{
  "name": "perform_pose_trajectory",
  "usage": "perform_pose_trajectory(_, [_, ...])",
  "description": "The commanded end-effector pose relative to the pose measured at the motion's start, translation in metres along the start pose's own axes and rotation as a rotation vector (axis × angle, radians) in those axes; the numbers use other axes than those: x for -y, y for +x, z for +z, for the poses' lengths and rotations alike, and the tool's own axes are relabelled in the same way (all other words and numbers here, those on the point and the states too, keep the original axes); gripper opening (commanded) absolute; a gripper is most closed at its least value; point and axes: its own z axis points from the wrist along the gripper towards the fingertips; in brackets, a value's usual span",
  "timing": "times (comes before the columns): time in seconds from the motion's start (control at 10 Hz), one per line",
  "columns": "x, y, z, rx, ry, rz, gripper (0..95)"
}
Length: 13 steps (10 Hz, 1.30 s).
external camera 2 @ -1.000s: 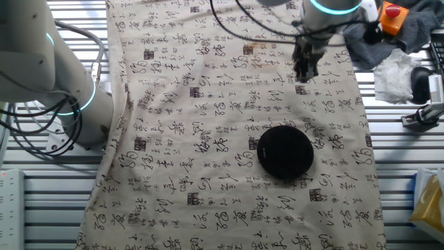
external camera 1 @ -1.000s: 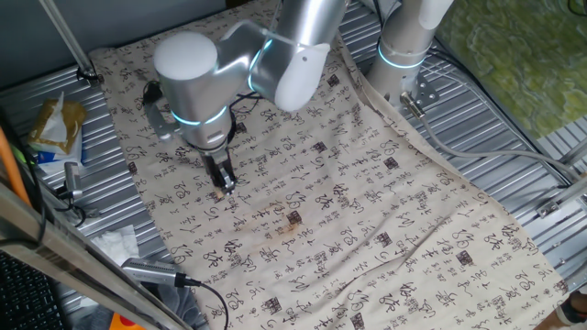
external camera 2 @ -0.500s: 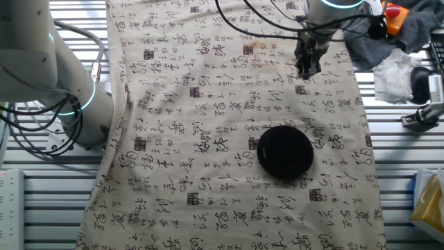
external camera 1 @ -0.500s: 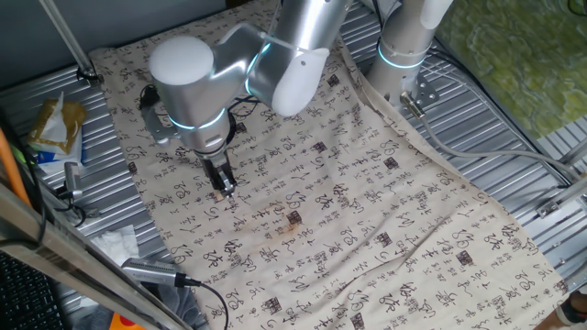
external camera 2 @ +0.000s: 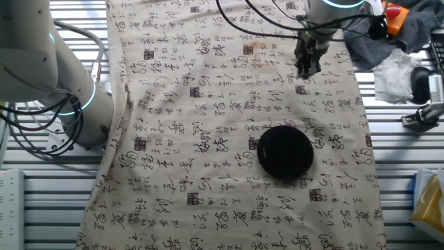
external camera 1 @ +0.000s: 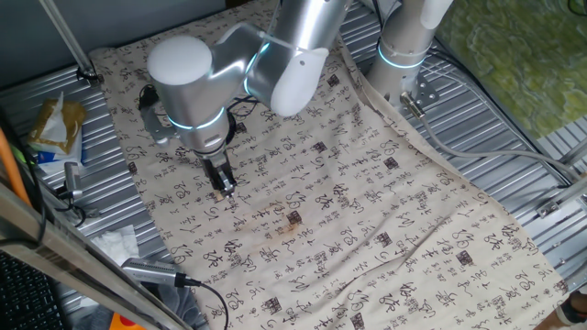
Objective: Remove the object from the scale
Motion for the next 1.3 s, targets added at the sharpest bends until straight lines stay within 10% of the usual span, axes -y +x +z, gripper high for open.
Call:
perform_pose_trajectory(0.1, [0.0007,0.0024,-0.0011,0.028,0.003,-0.025,0.0])
perform_pose_trajectory(1.3, [0.0007,0.0024,-0.0011,0.006,0.007,-0.357,0.0])
